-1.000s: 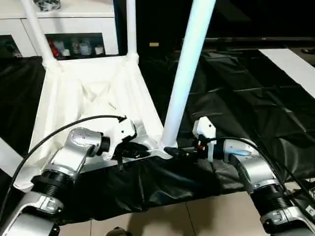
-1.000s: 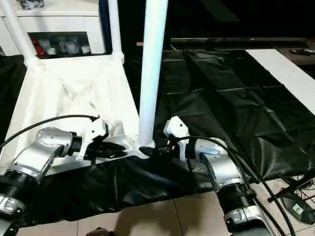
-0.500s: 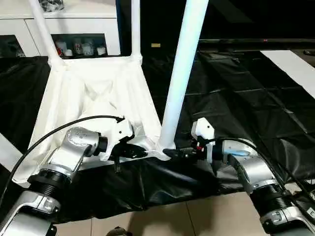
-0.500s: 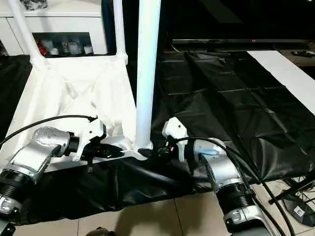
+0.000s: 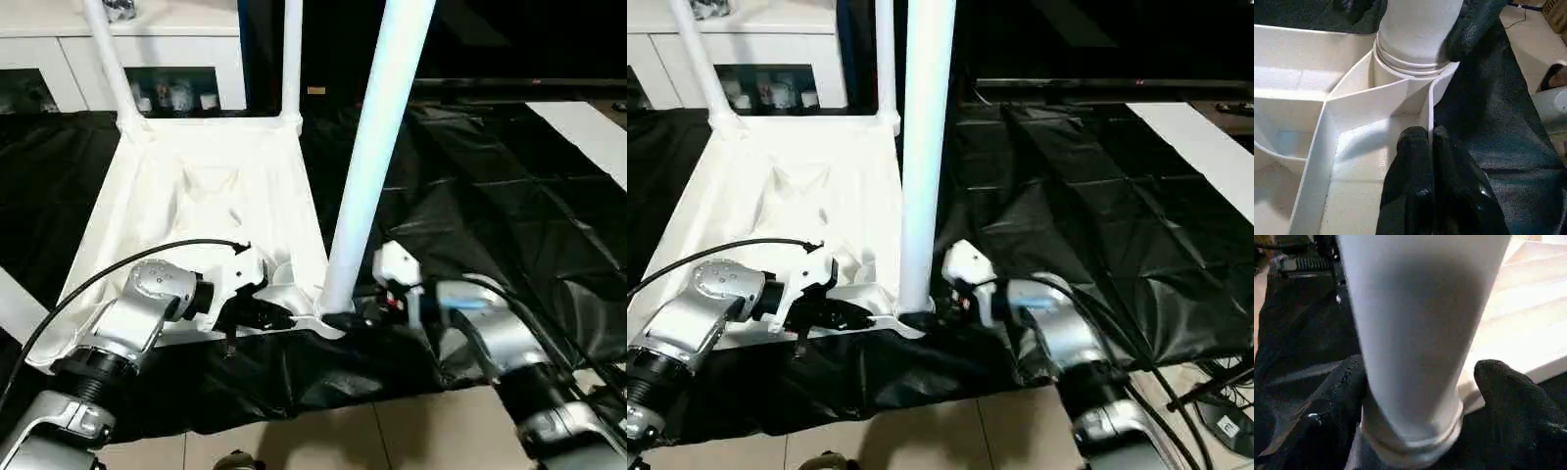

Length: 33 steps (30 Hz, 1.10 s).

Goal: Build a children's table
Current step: Rotate leg to tighten

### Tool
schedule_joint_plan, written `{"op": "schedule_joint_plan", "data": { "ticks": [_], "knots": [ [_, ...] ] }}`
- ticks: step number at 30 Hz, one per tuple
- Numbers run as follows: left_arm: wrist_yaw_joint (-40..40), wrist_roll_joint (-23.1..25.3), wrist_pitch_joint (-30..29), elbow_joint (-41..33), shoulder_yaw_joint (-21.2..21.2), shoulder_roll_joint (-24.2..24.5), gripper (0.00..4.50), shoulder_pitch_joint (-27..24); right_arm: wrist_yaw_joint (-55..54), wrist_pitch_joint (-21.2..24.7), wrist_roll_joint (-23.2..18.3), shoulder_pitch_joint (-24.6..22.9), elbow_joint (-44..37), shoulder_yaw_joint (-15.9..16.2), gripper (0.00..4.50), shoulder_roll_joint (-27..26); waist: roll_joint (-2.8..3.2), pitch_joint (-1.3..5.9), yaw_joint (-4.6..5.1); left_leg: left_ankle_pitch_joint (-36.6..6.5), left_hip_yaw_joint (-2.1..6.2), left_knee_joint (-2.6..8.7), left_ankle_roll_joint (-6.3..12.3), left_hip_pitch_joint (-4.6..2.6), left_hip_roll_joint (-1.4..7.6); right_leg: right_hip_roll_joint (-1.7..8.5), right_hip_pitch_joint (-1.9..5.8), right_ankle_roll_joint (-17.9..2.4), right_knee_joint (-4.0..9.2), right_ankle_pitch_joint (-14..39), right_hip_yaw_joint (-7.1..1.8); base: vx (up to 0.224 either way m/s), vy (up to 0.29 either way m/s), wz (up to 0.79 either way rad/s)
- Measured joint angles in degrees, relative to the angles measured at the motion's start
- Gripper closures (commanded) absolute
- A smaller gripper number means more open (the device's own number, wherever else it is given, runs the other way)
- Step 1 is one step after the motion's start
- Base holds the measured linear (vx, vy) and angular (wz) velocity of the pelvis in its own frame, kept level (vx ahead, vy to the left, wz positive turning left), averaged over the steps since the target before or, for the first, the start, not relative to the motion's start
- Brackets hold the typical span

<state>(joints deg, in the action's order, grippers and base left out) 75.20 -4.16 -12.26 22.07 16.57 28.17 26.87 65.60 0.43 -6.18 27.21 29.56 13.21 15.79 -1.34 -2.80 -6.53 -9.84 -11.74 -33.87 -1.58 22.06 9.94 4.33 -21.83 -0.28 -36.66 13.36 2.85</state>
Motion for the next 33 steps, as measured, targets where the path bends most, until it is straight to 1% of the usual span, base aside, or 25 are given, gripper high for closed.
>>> {"op": "schedule_joint_plan", "data": {
  "ticks": [1,2,3,4,5,6,7,10,11,12,14,16,17,19,21,22,23,25,26,27,30,33],
  "knots": [
    [0.0,0.0,0.0,0.0,0.0,0.0,4.50,0.0,0.1,0.0,-0.2,0.0,0.0,0.0,1.09,-0.1,0.00,0.00,-0.03,0.0,0.00,0.00,0.00,0.01,0.00,0.00,0.00,0.0,0.02,0.0,0.00,0.000,0.000,0.00],
    [0.1,0.0,0.0,0.0,0.0,0.1,4.50,0.0,0.4,0.0,-0.3,0.0,0.2,0.0,1.09,-0.2,0.00,0.00,-0.04,0.0,0.00,0.00,0.00,0.02,0.00,0.00,0.00,0.0,0.03,0.0,0.00,0.000,0.000,0.00],
    [0.1,0.0,0.0,0.0,0.0,0.1,4.50,0.0,0.6,0.0,-0.4,0.0,0.3,0.0,1.24,-0.2,0.00,0.00,-0.05,0.0,0.00,0.00,0.00,0.02,-0.01,0.00,0.00,0.0,0.03,0.0,0.00,0.000,0.000,0.00],
    [0.1,0.0,-0.1,0.0,-0.1,0.2,4.50,0.0,0.8,0.0,-0.5,0.1,0.5,0.0,1.24,-0.2,0.00,0.00,-0.04,0.0,0.00,0.00,0.00,0.02,-0.01,0.00,0.00,0.0,0.02,0.0,0.00,0.000,0.000,0.00],
    [0.1,0.0,-0.1,0.0,-0.1,0.2,4.50,0.0,1.1,-0.1,-0.5,0.2,0.7,0.0,1.42,-0.2,0.00,0.00,-0.04,0.0,0.00,0.00,0.00,0.01,-0.01,0.00,0.00,0.0,0.02,0.0,0.00,0.000,0.000,0.00],
    [0.1,0.0,-0.1,0.0,-0.2,0.2,4.50,0.0,1.2,-0.3,-0.6,0.3,1.0,0.0,1.42,-0.2,0.00,0.00,-0.04,0.0,0.00,0.00,0.00,0.01,-0.01,0.00,0.00,0.0,0.01,0.0,0.00,0.000,0.000,0.00],
    [0.1,0.0,-0.1,0.0,-0.2,0.3,4.50,0.0,1.4,-0.6,-0.6,0.4,1.2,0.1,1.55,-0.3,0.00,0.00,-0.03,0.0,0.00,0.00,0.00,0.01,-0.01,0.00,-0.01,0.0,0.01,0.0,0.00,0.000,0.000,0.00],
    [0.1,0.0,-0.1,0.0,-0.2,0.3,4.50,0.0,2.2,-0.9,-1.1,0.6,2.2,0.1,1.76,-0.5,0.00,0.00,0.01,0.0,0.00,0.00,0.00,0.00,0.00,0.00,-0.01,0.0,0.01,0.0,0.00,0.000,0.000,0.00],
    [0.1,0.0,-0.1,0.0,-0.2,0.4,4.50,0.0,2.3,-1.0,-1.1,0.7,2.3,0.1,1.76,-0.6,0.00,0.00,0.04,0.0,0.00,0.00,0.00,0.00,-0.01,0.00,-0.01,0.0,0.00,0.0,0.00,0.000,0.000,0.00],
    [0.1,0.0,-0.1,0.0,-0.2,0.4,4.50,0.0,2.3,-1.1,-1.1,0.7,2.3,0.1,1.99,-0.6,0.00,0.00,0.05,0.0,0.00,0.00,0.00,0.00,-0.01,0.00,-0.01,0.0,0.00,0.0,0.00,0.000,0.000,0.00],
    [0.1,0.0,-0.1,0.1,-0.4,0.3,4.50,0.0,2.3,-1.1,-1.1,0.9,2.5,0.1,2.07,-0.8,0.00,0.00,0.07,0.0,0.00,0.00,0.00,-0.01,0.00,0.00,-0.01,0.0,-0.02,0.0,0.00,0.000,0.000,0.00],
    [-0.3,0.0,-0.1,0.2,-0.5,-0.1,4.50,-0.1,2.1,-1.3,-1.1,1.1,2.5,0.1,2.12,-1.0,0.04,0.02,0.08,0.0,0.00,0.00,0.00,-0.04,0.00,0.00,0.00,0.0,-0.03,0.0,0.00,0.000,0.000,0.00],
    [-0.9,0.0,0.0,0.3,-0.5,-0.4,4.50,-0.1,1.7,-1.4,-1.0,1.1,2.5,0.1,2.29,-1.0,0.10,0.04,0.08,0.0,0.00,0.00,0.00,-0.05,0.00,0.00,0.00,0.0,-0.04,0.0,-0.01,0.000,0.000,0.00],
    [-2.6,0.5,0.3,0.9,-0.6,-1.2,4.50,0.0,0.0,-1.3,-0.7,1.1,2.7,0.0,2.36,-1.2,0.30,0.17,0.14,0.0,0.00,0.00,-0.01,-0.10,-0.01,0.00,0.05,-0.1,-0.03,-0.1,-0.03,0.000,0.000,0.00],
    [-5.9,1.0,0.2,1.6,-0.9,-2.6,4.50,0.2,-3.5,-1.2,0.2,1.2,3.6,-0.5,2.45,-2.2,0.46,0.28,0.19,0.0,0.00,0.01,-0.01,-0.20,-0.03,0.00,0.10,-0.2,-0.05,-0.1,-0.06,0.000,0.000,0.00],
    [-8.5,1.6,-0.8,2.0,-1.7,-4.2,4.50,0.3,-7.3,-0.9,0.6,1.4,4.4,-1.1,2.45,-3.5,0.53,0.32,0.30,0.0,0.00,0.03,-0.02,-0.29,-0.03,0.00,0.13,-0.2,-0.05,-0.1,-0.07,0.000,0.000,0.00],
    [-12.2,2.7,-2.3,2.4,-2.3,-6.0,4.50,0.9,-13.2,-0.1,1.6,2.2,5.6,-2.3,2.48,-5.5,0.53,0.32,0.61,0.0,0.00,0.03,-0.06,-0.40,-0.03,0.00,0.16,-0.2,-0.10,-0.1,-0.08,0.000,0.000,0.00],
    [-15.1,2.9,-3.8,2.5,-2.6,-7.6,4.50,1.1,-18.8,1.3,2.2,2.6,6.4,-3.4,2.51,-7.3,0.58,0.30,1.12,0.0,0.01,0.06,-0.06,-0.53,-0.03,0.04,0.16,0.0,-0.02,0.0,-0.08,0.000,0.000,0.00],
    [-17.2,3.4,-4.8,2.5,-2.7,-8.8,4.50,1.2,-22.0,2.2,2.3,2.7,6.7,-4.0,2.52,-8.4,0.78,0.31,1.45,0.0,0.07,0.08,-0.07,-0.70,-0.05,0.05,0.27,0.1,0.09,0.0,-0.08,0.000,0.000,0.00],
    [-18.4,3.7,-5.1,2.5,-2.8,-9.3,4.50,1.2,-24.1,2.8,2.5,2.9,6.7,-4.3,2.52,-9.1,0.89,0.27,1.54,0.0,0.10,0.10,-0.07,-0.80,-0.06,0.05,0.33,0.1,0.15,0.0,-0.08,0.000,0.000,0.00],
    [-23.4,5.1,-7.0,3.5,-3.1,-12.2,4.50,2.2,-32.1,5.3,3.8,4.2,7.9,-6.1,2.52,-12.1,0.95,0.23,1.65,0.0,0.17,0.33,-0.07,-1.01,-0.09,0.05,0.38,0.1,0.50,0.1,-0.05,0.000,0.000,0.00],
    [-25.2,5.4,-7.6,4.0,-3.2,-13.4,4.50,2.6,-35.2,5.2,4.2,4.7,8.8,-6.7,2.52,-13.2,1.05,0.30,1.63,0.0,0.25,0.36,-0.07,-1.03,-0.14,0.05,0.37,0.1,0.75,0.1,-0.06,0.000,0.000,0.00]
  ]
}}
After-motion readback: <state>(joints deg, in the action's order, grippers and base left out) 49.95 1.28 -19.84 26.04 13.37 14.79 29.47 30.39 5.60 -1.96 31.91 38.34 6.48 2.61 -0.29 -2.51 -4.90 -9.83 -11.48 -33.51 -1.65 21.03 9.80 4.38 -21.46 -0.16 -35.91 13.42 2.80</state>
